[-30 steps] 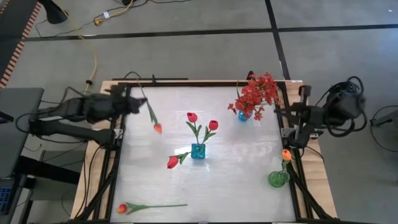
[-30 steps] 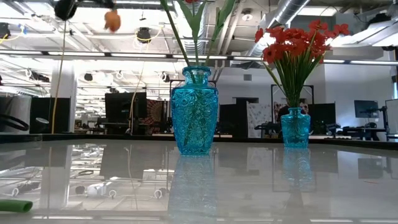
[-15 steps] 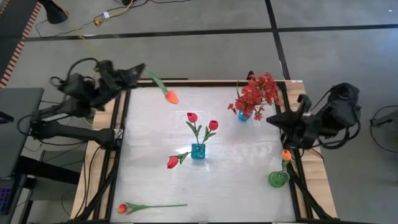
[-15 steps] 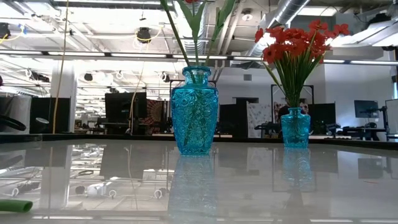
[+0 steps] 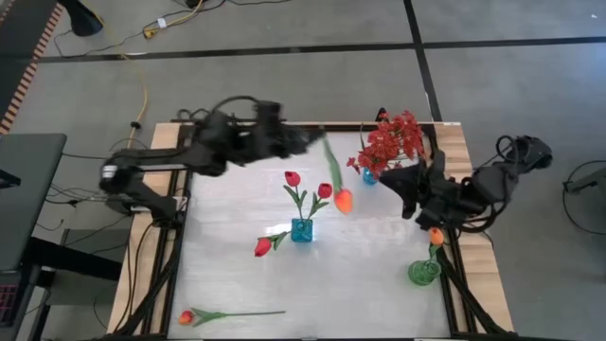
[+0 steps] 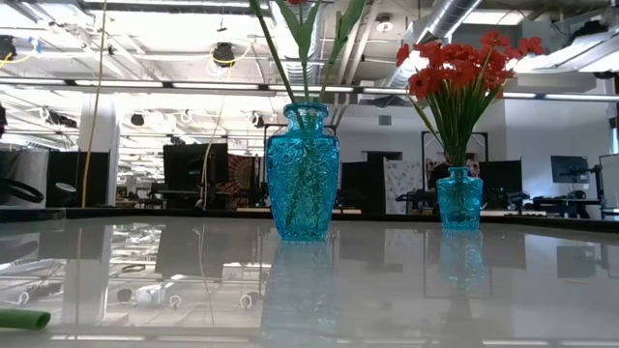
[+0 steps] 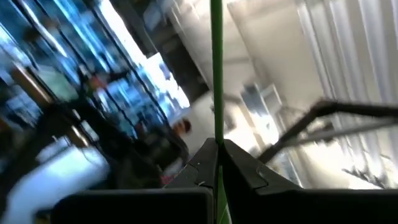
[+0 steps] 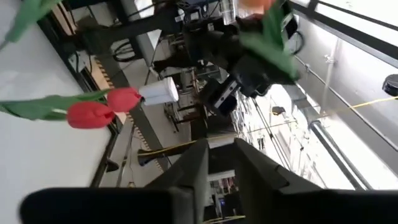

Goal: Sort flowers into vase by color
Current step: Put the top orange flower into the green vase

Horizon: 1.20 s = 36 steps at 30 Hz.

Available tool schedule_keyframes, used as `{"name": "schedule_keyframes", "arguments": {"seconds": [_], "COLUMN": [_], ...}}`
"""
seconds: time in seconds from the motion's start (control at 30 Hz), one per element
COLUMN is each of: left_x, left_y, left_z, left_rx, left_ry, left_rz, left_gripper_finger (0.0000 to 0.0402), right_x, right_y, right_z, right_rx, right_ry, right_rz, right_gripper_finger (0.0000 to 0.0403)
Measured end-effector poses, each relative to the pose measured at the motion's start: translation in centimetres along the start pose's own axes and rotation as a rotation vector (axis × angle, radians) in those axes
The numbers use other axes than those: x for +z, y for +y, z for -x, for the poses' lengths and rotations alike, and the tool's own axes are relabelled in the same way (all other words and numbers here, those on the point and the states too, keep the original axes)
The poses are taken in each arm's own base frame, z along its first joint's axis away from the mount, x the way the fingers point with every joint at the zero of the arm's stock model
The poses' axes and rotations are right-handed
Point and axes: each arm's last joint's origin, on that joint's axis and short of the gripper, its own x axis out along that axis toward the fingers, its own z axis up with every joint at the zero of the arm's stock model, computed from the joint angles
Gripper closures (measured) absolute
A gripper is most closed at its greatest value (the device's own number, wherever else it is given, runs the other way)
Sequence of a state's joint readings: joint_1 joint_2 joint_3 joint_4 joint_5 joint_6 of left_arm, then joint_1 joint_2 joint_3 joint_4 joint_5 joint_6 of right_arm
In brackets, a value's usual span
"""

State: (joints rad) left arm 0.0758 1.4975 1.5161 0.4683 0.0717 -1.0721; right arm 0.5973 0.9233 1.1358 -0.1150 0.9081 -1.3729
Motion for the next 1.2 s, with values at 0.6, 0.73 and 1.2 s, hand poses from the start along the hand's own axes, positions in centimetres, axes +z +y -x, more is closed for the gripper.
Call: {"name": "schedule_keyframes", "arguments": {"seconds": [0.6, 0.73, 1.2], "left_x": [-2.9, -3.5, -4.5], "left_y": [3.9, 4.2, 4.8], "left_z": [-6.1, -6.0, -5.7], "left_rx": [0.116, 0.182, 0.298], "left_ry": [0.240, 0.251, 0.251], "left_rz": [0.165, 0.198, 0.237], "left_gripper_finger": [0.0401, 0.0401, 0.0401], "right_x": [-0.1, -0.1, 1.2], "right_y": [-1.8, -1.2, 0.9], "right_z": [-1.1, -2.2, -4.4], "right_rx": [-0.157, -0.142, -0.085], "right_ry": [-0.068, -0.065, -0.104], "right_rz": [0.374, 0.423, 0.497], "right_gripper_finger": [0.0199, 0.0199, 0.0220]}}
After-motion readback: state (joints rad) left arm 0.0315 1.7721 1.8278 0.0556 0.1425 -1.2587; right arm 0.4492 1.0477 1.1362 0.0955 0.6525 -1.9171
